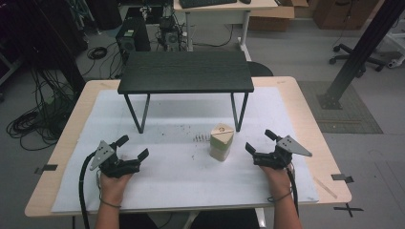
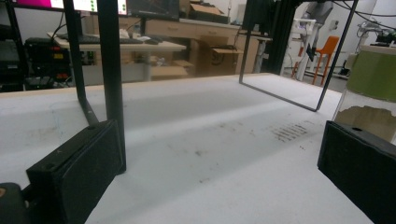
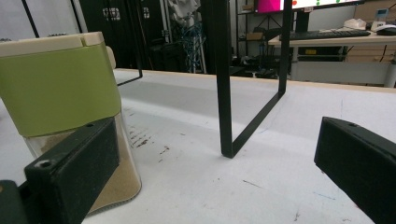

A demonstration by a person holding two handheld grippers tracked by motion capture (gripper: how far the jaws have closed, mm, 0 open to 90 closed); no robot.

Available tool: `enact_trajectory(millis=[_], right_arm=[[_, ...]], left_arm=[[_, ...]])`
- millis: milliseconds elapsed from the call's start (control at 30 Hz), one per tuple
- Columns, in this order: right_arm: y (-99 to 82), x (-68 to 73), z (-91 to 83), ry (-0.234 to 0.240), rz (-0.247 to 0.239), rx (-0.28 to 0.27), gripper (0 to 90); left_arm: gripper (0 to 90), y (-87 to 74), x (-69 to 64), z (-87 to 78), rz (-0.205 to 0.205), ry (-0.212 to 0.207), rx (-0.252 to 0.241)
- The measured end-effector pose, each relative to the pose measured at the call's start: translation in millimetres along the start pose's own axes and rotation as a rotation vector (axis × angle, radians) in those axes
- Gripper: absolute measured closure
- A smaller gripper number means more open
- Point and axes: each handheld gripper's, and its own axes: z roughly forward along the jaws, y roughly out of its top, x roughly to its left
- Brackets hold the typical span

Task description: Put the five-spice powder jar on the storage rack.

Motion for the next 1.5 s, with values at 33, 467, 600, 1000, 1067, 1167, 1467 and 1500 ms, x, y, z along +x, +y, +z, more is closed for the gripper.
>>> enact_trajectory(millis=[33,467,600,1000,1067,1167,1467,1500], right_arm=[[-0.1,0.0,-0.1,0.000,0.001,-0.003,0.0],[0.0,-1.2,-0.4,0.016,0.011,-0.014,0.0],[0.0,-2.1,-0.9,0.014,0.028,-0.024,0.0],[7.0,-9.6,-6.1,0.025,0.076,-0.026,0.0],[10.6,-10.6,-8.2,0.030,0.082,-0.031,0.0],[18.9,-12.6,-12.6,0.045,0.075,-0.043,0.0],[42.7,-15.0,-21.2,0.083,0.040,-0.040,0.0],[45.0,-14.2,-21.4,0.089,0.033,-0.037,0.0]], left_arm=[[0.2,0.0,-0.1,-0.2,-0.001,-0.001,0.000],[0.2,0.0,1.3,-1.1,-0.014,0.001,-0.008],[0.2,0.0,0.9,-0.8,-0.011,0.000,-0.007],[0.3,0.0,0.7,-0.9,-0.009,-0.008,-0.010],[0.3,0.0,0.8,-0.8,-0.009,-0.009,-0.010],[0.3,0.0,0.8,-0.7,-0.009,-0.010,-0.010],[0.3,0.0,0.8,-0.9,-0.011,-0.011,-0.012],[0.3,0.0,0.8,-0.9,-0.011,-0.011,-0.013]])
